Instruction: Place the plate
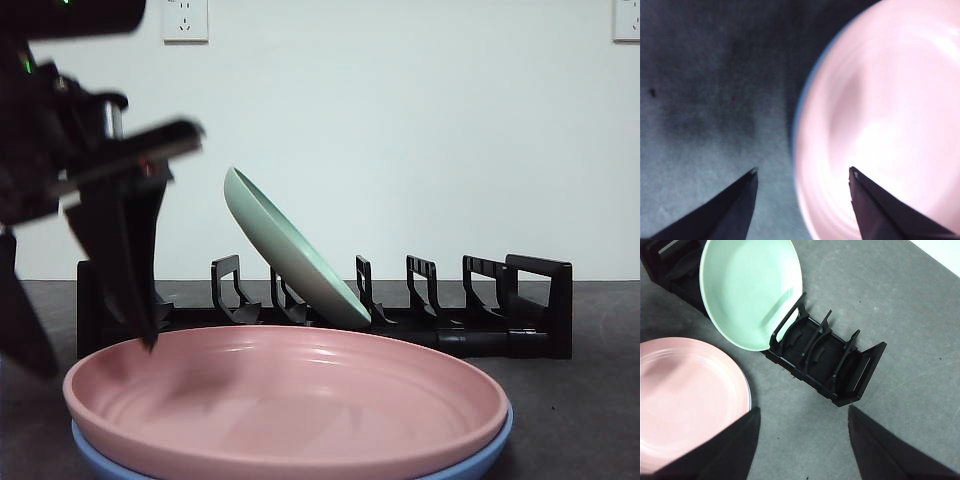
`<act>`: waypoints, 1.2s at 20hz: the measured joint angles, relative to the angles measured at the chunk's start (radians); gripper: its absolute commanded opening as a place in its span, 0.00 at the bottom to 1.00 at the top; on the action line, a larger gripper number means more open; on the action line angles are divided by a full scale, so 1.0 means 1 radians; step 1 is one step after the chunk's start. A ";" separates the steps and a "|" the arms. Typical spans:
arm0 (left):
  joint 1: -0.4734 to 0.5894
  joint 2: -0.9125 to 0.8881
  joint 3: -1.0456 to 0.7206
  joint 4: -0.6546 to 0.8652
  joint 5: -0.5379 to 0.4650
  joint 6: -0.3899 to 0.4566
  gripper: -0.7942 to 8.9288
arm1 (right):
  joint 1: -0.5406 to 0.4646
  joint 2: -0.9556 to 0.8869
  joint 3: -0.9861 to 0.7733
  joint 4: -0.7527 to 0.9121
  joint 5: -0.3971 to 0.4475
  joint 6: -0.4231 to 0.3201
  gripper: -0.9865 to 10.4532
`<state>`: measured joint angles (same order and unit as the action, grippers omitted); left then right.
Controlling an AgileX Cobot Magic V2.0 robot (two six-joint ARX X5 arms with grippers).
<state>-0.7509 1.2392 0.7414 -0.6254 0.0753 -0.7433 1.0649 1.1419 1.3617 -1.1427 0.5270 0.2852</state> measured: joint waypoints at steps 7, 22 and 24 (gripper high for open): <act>0.121 -0.184 0.202 -0.298 -0.215 0.196 0.50 | 0.000 0.000 0.000 0.001 -0.007 0.000 0.33; 0.487 -0.547 0.411 -0.547 -0.231 0.518 0.50 | -0.261 0.336 0.119 0.219 -0.528 -0.026 0.33; 0.487 -0.543 0.411 -0.547 -0.231 0.516 0.50 | -0.259 0.454 0.213 0.214 -0.550 -0.035 0.33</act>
<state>-0.2642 0.6960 1.1526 -1.1725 -0.1555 -0.2276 0.8062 1.5959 1.5745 -0.9291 -0.0231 0.2501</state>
